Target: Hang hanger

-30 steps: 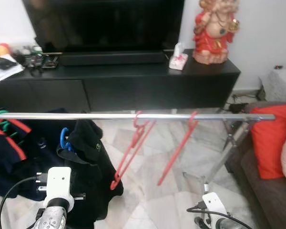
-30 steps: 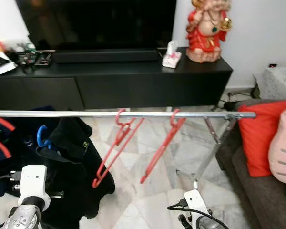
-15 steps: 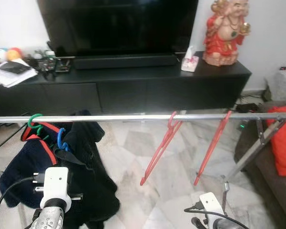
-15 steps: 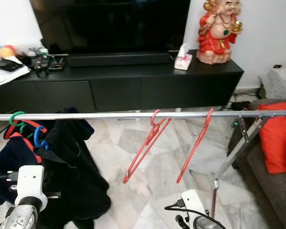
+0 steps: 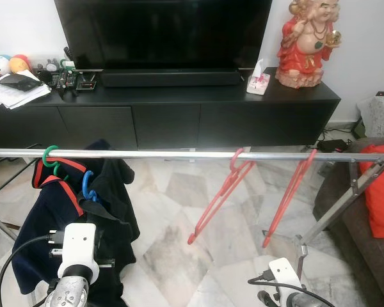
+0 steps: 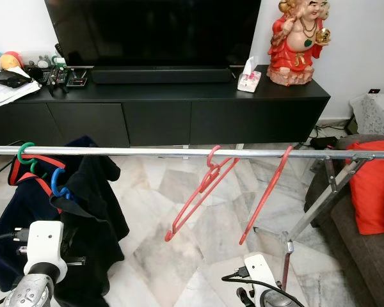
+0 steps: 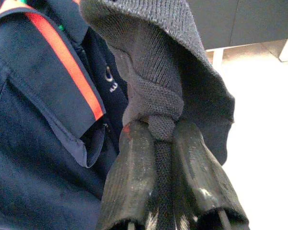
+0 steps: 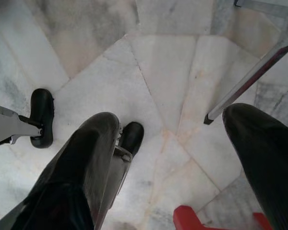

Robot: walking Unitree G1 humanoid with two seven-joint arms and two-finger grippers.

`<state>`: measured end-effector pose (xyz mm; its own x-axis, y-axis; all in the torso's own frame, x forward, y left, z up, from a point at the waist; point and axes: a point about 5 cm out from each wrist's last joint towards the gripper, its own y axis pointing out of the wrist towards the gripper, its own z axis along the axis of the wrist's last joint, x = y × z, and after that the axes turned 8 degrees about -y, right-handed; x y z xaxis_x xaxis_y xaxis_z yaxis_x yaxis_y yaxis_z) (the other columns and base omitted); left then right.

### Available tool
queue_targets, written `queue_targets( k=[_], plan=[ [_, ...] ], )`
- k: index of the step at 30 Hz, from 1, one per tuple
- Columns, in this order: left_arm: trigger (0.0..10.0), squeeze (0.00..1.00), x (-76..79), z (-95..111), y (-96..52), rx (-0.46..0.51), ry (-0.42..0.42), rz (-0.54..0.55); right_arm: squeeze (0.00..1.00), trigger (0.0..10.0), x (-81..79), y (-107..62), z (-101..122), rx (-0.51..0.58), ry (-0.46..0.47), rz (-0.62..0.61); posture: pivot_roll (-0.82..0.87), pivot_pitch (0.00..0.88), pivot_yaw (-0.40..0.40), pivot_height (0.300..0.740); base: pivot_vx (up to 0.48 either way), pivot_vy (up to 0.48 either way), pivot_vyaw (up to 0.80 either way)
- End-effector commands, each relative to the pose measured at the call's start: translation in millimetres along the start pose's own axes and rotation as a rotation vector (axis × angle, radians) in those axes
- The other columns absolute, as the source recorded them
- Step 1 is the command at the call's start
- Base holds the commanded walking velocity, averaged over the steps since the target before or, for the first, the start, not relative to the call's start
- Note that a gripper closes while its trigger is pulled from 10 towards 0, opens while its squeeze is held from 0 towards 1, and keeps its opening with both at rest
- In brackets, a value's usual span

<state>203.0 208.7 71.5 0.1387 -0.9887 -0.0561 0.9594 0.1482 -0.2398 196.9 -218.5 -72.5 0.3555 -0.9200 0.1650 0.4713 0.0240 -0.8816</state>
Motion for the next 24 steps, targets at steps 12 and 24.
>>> queue_targets(
  k=[12,24],
  plan=[
    [10.0,0.00,3.9,12.1,0.7,0.059,0.001,-0.020,0.00,10.0,3.2,-0.7,-2.2,-0.004,0.019,-0.018,-0.08,0.000,0.002,0.740,0.000,0.000,-0.06],
    [10.0,0.00,3.6,12.2,0.7,0.060,-0.002,-0.016,0.00,10.0,3.1,-0.7,-1.9,-0.002,0.022,-0.018,-0.08,0.000,0.002,0.740,-0.134,0.000,0.00]
  ],
)
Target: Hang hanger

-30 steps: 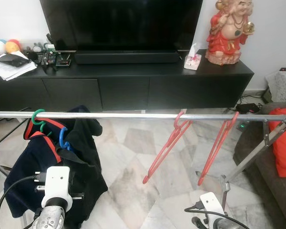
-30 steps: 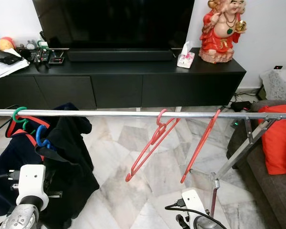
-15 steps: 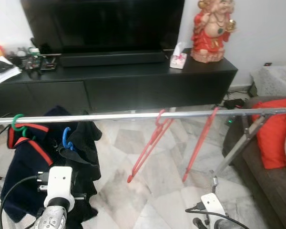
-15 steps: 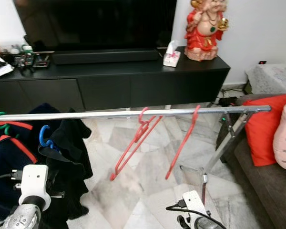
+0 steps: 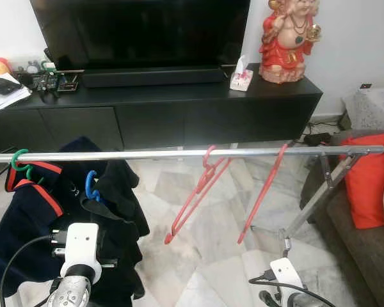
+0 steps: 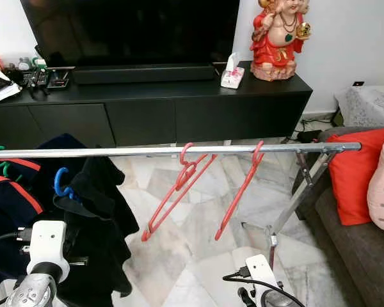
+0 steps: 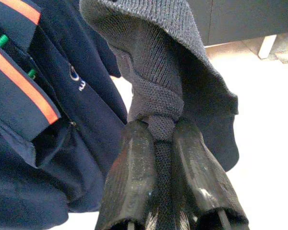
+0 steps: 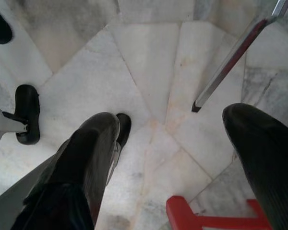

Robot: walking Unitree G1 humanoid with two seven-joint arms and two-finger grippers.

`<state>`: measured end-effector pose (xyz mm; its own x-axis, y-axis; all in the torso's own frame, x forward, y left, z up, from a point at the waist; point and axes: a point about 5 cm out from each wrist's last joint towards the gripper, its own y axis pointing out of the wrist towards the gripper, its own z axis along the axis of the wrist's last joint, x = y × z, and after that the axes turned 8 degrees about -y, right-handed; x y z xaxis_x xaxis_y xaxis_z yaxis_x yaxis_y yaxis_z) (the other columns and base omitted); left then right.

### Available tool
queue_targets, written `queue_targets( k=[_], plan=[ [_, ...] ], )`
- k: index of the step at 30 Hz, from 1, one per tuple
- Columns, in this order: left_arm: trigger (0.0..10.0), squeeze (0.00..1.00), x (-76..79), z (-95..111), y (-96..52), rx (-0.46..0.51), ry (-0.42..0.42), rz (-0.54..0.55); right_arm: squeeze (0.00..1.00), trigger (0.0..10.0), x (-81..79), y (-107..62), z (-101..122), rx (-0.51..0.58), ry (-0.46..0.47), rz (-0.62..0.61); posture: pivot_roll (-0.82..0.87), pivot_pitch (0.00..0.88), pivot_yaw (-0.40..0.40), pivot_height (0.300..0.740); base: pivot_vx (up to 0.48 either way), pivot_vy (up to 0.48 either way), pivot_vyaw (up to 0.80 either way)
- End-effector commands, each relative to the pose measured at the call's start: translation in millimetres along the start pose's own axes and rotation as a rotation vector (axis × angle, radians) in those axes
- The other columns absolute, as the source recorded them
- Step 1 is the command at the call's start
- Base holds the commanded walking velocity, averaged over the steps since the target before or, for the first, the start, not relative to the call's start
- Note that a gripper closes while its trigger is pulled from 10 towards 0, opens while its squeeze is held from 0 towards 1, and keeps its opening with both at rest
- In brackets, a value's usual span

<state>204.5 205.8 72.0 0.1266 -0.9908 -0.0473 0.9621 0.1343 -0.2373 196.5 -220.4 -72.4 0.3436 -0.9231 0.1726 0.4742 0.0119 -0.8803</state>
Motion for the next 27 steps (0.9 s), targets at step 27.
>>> queue_targets(
  k=[27],
  plan=[
    [10.0,0.00,0.8,12.1,0.1,0.059,0.003,-0.001,0.00,10.0,1.6,-0.4,-0.8,0.000,0.010,-0.005,-0.07,0.000,-0.001,0.740,-0.301,0.000,0.00]
  ],
)
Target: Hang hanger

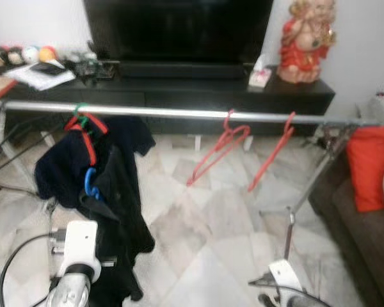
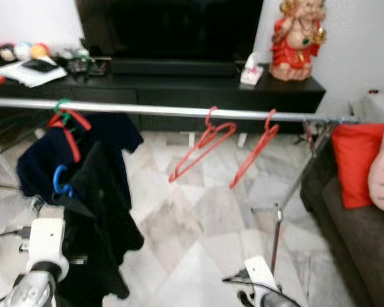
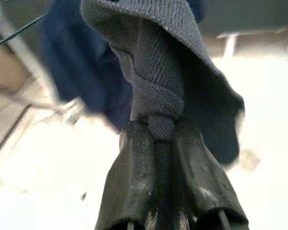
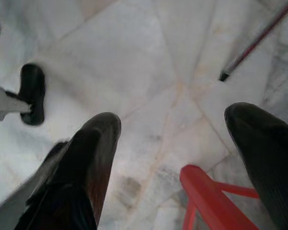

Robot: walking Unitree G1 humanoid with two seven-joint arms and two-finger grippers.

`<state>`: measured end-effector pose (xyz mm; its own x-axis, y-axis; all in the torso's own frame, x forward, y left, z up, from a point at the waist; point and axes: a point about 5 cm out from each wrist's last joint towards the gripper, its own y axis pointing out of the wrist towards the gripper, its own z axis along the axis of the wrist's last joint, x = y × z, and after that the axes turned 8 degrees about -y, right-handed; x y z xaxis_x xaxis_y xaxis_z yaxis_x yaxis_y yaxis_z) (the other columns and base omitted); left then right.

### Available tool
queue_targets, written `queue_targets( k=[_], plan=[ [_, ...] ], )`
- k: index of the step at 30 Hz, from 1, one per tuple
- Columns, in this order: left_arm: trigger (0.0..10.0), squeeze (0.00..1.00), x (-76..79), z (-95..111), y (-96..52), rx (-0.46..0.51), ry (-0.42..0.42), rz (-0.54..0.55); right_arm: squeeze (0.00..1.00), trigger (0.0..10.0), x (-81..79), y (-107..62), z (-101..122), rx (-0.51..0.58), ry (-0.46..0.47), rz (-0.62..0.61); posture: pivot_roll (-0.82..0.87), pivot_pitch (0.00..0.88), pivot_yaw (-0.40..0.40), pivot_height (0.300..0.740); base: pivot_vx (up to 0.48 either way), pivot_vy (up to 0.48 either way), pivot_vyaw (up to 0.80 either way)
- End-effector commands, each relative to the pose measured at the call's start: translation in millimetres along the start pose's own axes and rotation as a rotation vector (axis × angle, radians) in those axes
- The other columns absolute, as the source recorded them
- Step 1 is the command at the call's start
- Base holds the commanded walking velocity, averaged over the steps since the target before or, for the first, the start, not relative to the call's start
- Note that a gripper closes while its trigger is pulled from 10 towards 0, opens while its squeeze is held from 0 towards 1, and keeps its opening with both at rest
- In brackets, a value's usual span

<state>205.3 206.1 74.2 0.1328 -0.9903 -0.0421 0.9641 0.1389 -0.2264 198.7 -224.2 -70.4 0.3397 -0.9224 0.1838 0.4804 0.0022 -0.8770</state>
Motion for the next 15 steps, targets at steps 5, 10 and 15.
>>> queue_targets(
  k=[5,10,15],
  plan=[
    [10.0,0.00,1.4,9.6,-0.1,0.047,0.010,-0.007,0.00,10.0,-2.9,0.3,-2.0,-0.003,0.012,0.007,-0.07,0.000,-0.001,0.740,-0.313,0.000,0.00],
    [10.0,0.00,1.4,9.9,0.2,0.046,0.010,-0.009,0.00,10.0,-3.0,0.4,-2.0,-0.003,0.012,0.007,-0.07,0.000,-0.001,0.740,-0.315,0.000,0.00],
    [10.0,0.00,2.2,9.2,0.5,0.034,0.016,-0.026,0.00,10.0,-2.9,0.4,-2.0,-0.003,0.013,0.006,-0.07,0.000,-0.001,0.740,0.000,0.000,0.00]
  ],
)
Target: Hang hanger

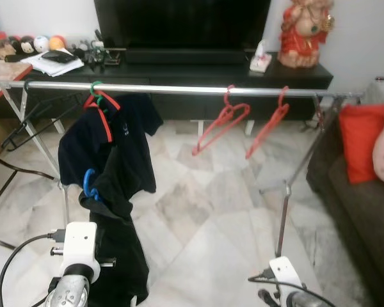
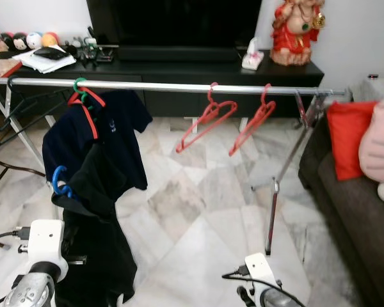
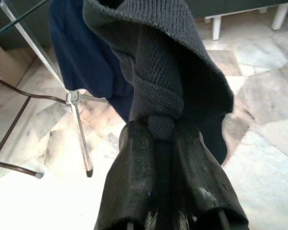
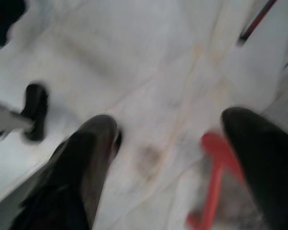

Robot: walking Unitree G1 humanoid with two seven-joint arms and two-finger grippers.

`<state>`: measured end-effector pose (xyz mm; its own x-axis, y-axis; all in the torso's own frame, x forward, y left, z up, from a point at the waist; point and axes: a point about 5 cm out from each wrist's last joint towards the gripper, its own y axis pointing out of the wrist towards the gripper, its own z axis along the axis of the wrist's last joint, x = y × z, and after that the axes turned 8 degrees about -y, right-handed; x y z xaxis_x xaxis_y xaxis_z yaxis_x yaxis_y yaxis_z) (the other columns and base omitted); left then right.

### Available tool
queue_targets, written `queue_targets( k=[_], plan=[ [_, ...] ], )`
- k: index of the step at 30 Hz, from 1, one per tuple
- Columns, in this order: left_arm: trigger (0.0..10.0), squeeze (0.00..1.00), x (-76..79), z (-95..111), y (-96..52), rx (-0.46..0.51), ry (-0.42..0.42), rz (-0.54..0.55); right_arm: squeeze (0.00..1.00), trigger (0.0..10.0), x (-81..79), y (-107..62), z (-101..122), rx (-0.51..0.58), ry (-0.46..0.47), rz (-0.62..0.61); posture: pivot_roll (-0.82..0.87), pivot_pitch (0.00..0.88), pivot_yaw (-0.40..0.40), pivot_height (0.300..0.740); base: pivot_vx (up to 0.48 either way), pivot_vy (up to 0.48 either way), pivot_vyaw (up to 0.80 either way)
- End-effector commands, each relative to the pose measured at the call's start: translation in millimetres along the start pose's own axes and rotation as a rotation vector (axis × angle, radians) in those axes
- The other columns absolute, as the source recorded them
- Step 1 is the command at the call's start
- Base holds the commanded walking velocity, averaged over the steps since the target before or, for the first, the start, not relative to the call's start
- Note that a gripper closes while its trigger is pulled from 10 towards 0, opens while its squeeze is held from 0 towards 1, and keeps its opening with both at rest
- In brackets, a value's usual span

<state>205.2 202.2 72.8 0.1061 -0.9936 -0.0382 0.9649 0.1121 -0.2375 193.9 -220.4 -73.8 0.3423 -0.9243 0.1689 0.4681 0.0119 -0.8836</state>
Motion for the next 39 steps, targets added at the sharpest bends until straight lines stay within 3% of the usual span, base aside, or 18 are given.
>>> queue_targets(
  k=[1,17,39],
  plan=[
    [10.0,0.00,-1.7,10.5,0.7,0.045,0.014,0.002,0.00,10.0,2.8,-0.4,1.9,0.006,0.008,-0.008,-0.07,0.000,-0.001,0.740,0.000,0.000,0.00],
    [10.0,0.00,2.4,8.0,0.8,0.028,-0.019,-0.018,0.00,10.0,3.5,-0.5,2.1,0.007,0.005,-0.009,-0.07,0.000,-0.005,0.740,0.000,0.000,0.00],
    [10.0,0.00,1.6,8.8,0.7,0.027,-0.019,-0.013,0.00,10.0,2.5,-0.3,2.4,0.007,0.009,-0.007,-0.07,0.000,0.000,0.740,0.000,0.272,0.00]
  ],
)
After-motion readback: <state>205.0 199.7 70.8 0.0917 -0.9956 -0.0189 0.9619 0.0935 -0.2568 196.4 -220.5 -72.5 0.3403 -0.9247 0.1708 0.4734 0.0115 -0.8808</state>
